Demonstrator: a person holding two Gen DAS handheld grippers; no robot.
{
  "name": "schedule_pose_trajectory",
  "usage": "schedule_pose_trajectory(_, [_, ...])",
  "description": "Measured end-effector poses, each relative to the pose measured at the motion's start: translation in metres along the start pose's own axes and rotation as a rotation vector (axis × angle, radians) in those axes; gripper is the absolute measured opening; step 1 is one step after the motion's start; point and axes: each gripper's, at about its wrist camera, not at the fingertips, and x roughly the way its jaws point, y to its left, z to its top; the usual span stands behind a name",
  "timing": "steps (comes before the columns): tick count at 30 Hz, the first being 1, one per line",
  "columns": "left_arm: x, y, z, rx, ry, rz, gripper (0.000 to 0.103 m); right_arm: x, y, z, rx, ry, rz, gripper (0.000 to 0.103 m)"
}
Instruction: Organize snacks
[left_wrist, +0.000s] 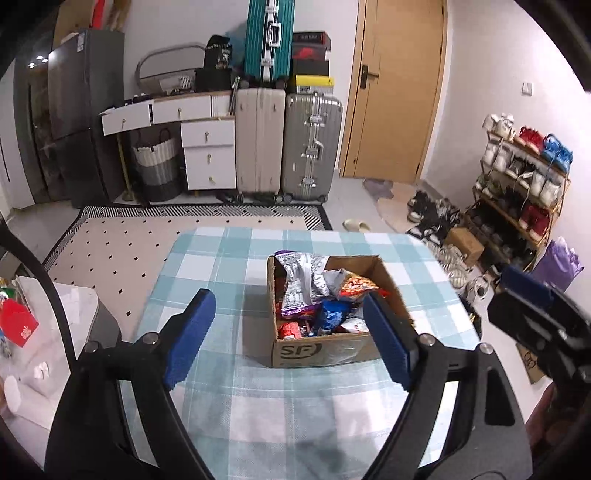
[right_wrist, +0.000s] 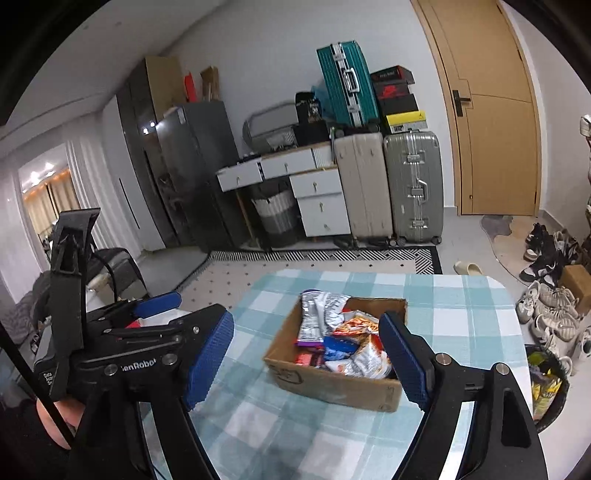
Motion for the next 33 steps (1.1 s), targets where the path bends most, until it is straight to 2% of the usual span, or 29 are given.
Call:
schedule_pose_trajectory(3, [-0.024, -0.002, -0.006, 0.012, -0.036, 0.000, 0.081, -0.025, 0.007, -0.008, 0.002, -0.037, 0.002, 0.091])
schedule_pose_trajectory(5, [-0.041, -0.001, -0.013, 0.021, -0.077, 0.002, 0.083, -0.042, 0.011, -0.011, -0.003, -0.063, 0.017, 0.091])
schedule_pose_trajectory(10, [-0.071, 0.005, -0.033, 0.024, -0.118, -0.006, 0.085, -0.079, 0.018, -0.024, -0.019, -0.128, 0.003, 0.094])
schedule_pose_trajectory(13, [-0.090, 0.001, -0.049, 0.114, -0.195, 0.053, 0.085, -0.093, 0.015, -0.035, 0.007, -0.163, 0.008, 0.096])
schedule_pose_trajectory(15, [-0.101, 0.003, -0.060, 0.137, -0.240, 0.068, 0.086, -0.100, 0.013, -0.043, 0.022, -0.188, 0.034, 0.097])
schedule_pose_trajectory(16, [-0.107, 0.005, -0.067, 0.140, -0.259, 0.065, 0.089, -0.106, 0.012, -0.049, 0.025, -0.211, 0.052, 0.097])
schedule_pose_trajectory(18, [-0.113, 0.009, -0.078, 0.126, -0.269, 0.067, 0.100, -0.111, 0.012, -0.060, 0.021, -0.240, 0.022, 0.102])
schedule_pose_trajectory(19, [-0.115, 0.013, -0.086, 0.107, -0.278, 0.068, 0.103, -0.112, 0.012, -0.066, 0.018, -0.244, 0.016, 0.102])
schedule_pose_trajectory(25, [-0.112, 0.035, -0.119, 0.013, -0.311, 0.058, 0.103, -0.091, 0.008, -0.097, 0.017, -0.229, 0.013, 0.103])
schedule_pose_trajectory(30, [-0.085, 0.037, -0.136, 0.026, -0.313, 0.092, 0.103, -0.058, -0.001, -0.113, 0.014, -0.209, 0.005, 0.103])
schedule_pose_trajectory(33, [-0.061, 0.039, -0.147, -0.002, -0.296, 0.096, 0.103, -0.042, -0.014, -0.128, 0.046, -0.217, -0.024, 0.103])
